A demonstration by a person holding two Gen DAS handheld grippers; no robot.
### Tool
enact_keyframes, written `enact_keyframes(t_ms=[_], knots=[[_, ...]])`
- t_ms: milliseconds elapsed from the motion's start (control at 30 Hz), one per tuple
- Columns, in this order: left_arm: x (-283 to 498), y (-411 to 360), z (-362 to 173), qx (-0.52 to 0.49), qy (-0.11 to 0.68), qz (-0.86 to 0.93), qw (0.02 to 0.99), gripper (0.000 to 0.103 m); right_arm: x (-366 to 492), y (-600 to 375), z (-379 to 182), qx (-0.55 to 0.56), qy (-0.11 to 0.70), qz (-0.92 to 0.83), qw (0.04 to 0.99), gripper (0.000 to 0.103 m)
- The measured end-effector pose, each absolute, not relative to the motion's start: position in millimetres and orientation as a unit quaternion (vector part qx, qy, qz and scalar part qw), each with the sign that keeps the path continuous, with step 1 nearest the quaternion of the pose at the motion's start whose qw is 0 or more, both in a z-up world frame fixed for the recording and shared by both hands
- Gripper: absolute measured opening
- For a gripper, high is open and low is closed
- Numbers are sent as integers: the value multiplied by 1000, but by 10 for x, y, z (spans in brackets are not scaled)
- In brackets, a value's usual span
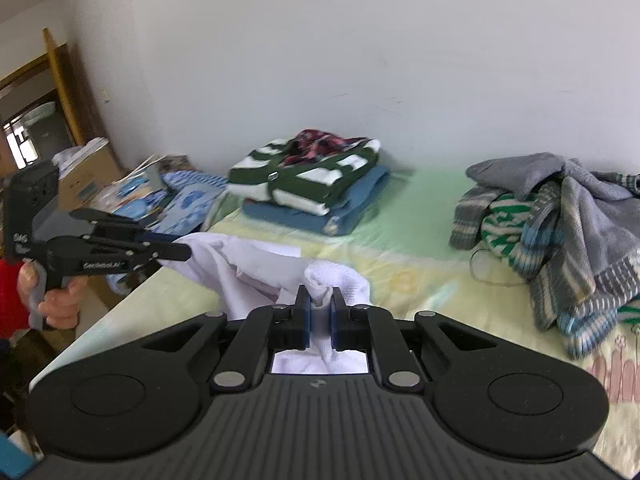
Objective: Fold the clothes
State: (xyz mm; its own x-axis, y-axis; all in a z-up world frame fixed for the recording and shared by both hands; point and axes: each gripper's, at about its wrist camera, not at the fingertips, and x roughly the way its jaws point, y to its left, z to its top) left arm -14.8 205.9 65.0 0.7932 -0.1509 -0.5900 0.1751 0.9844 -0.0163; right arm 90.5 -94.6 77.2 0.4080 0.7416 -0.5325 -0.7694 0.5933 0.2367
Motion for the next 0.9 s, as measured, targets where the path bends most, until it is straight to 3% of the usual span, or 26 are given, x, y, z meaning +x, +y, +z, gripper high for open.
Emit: enact_keyframes(t_ms=[633,900], knots=[[-1321,1762,697,-10,332,-119,936,7,-60,-1257,691,-73,348,494,794,10],[-1655,1525,377,21,376,-125,918,7,-328,-1262,469,-131,372,494,775,10]])
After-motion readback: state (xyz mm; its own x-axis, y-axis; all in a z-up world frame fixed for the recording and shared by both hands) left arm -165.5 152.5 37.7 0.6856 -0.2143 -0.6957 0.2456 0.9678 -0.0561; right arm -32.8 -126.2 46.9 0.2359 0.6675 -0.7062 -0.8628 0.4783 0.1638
